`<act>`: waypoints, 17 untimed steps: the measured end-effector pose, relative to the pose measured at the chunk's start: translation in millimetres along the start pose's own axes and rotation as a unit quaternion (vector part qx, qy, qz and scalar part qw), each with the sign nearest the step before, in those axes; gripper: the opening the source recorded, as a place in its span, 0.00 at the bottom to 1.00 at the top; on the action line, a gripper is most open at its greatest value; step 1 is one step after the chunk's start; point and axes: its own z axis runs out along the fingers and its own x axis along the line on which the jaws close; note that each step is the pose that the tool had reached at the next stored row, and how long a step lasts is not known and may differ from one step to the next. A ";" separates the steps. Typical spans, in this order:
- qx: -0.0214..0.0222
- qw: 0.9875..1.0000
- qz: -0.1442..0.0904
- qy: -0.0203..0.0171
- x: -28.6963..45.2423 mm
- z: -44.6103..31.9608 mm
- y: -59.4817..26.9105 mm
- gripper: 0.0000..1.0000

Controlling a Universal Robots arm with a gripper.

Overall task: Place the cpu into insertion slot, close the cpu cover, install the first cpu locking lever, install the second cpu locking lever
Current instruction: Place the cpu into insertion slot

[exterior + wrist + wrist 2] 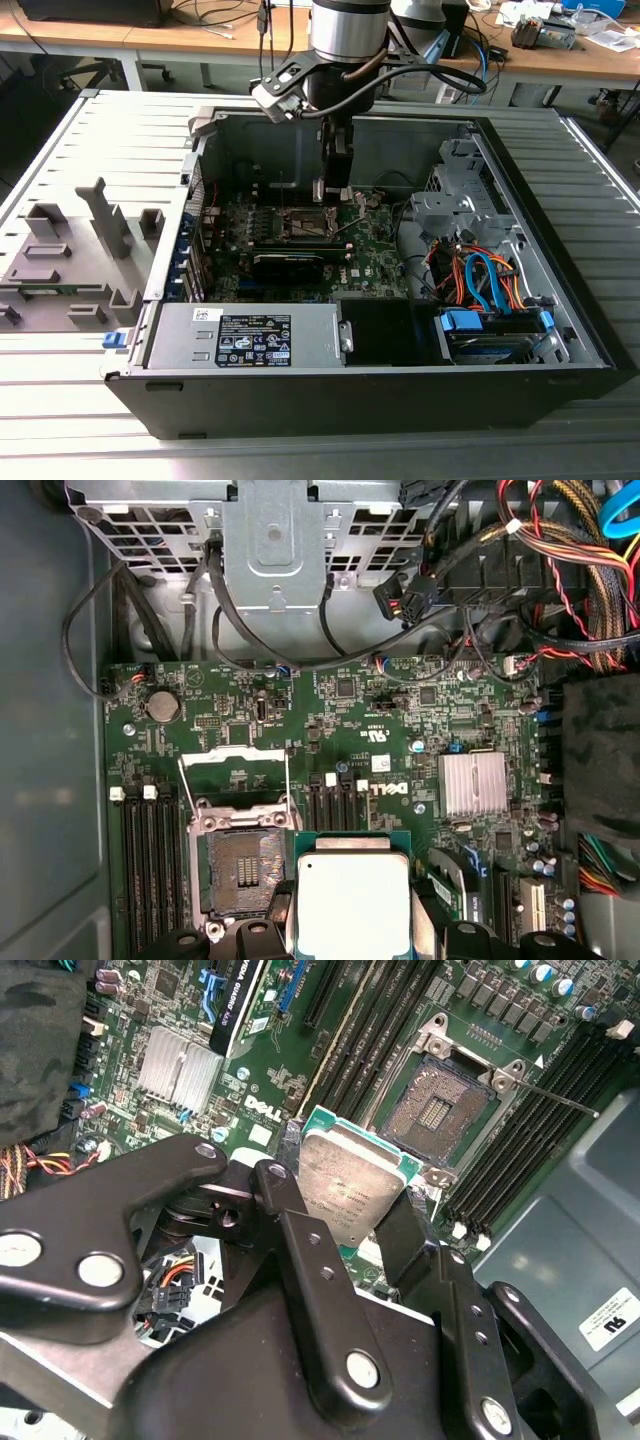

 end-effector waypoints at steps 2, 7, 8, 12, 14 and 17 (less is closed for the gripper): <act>0.000 1.000 0.001 0.000 0.0 0.0 0.0 0.54; 0.001 1.000 0.006 -0.001 0.0 0.0 0.0 0.54; 0.001 1.000 0.007 -0.001 0.0 0.0 0.0 0.54; 0.002 1.000 0.014 -0.002 0.0 0.0 0.0 0.54; 0.002 1.000 0.016 -0.003 0.0 0.0 0.0 0.54; 0.002 1.000 0.019 -0.003 0.0 0.0 0.0 0.54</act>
